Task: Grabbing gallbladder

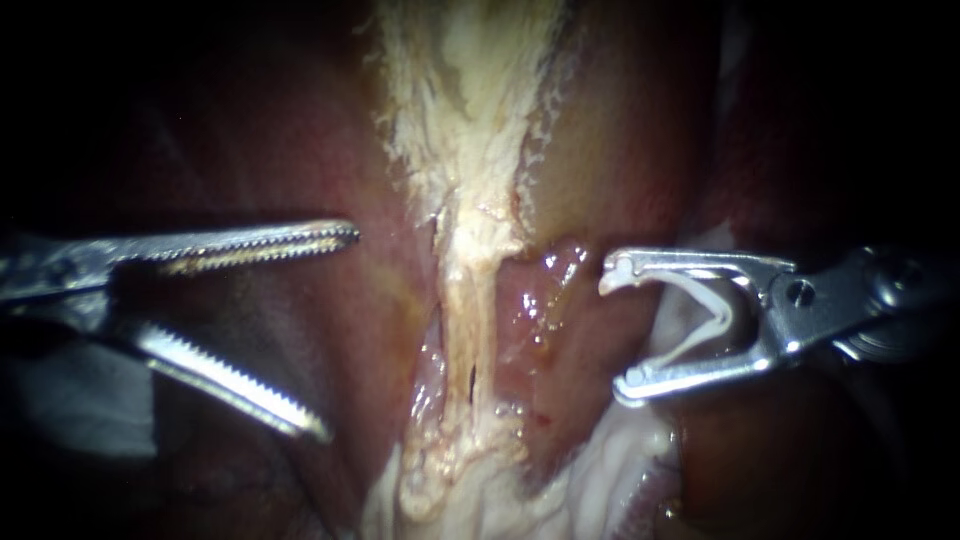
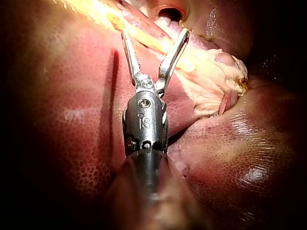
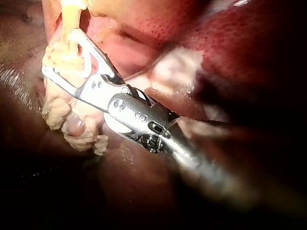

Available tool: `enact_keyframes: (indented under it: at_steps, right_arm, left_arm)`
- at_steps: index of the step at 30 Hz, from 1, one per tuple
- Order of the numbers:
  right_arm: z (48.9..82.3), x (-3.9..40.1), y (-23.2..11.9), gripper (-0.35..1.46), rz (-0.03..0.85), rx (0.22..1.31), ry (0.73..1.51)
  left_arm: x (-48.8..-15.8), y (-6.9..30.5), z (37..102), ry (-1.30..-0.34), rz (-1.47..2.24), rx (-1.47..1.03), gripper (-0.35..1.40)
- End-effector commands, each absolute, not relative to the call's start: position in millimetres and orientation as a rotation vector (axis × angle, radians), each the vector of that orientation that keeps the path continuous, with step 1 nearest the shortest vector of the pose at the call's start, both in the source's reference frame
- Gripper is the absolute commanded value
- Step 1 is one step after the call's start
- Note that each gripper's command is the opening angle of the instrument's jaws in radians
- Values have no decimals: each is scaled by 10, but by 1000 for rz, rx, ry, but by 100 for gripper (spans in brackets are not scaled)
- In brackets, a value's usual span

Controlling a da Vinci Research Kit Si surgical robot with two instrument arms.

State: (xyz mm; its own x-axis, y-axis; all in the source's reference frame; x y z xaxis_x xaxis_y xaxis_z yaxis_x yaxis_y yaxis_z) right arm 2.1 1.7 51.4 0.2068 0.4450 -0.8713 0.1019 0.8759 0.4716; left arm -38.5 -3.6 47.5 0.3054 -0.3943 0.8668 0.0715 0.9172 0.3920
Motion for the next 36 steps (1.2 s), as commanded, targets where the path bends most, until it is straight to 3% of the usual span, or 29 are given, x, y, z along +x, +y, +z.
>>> enact_keyframes:
  at_steps: [1,14,18,36]
  right_arm:
    - [514,21,17,57,252,484,1356]
    - [514,20,17,56,252,484,1356]
    - [514,18,17,56,252,484,1356]
    - [514,15,17,56,251,485,1356]
  left_arm:
    - [-384,-36,475,-1227,-314,304,81]
    - [-396,-39,467,-1201,-410,305,81]
    - [-402,-35,463,-1170,-536,304,73]
    - [-423,-13,475,-1020,-732,258,66]
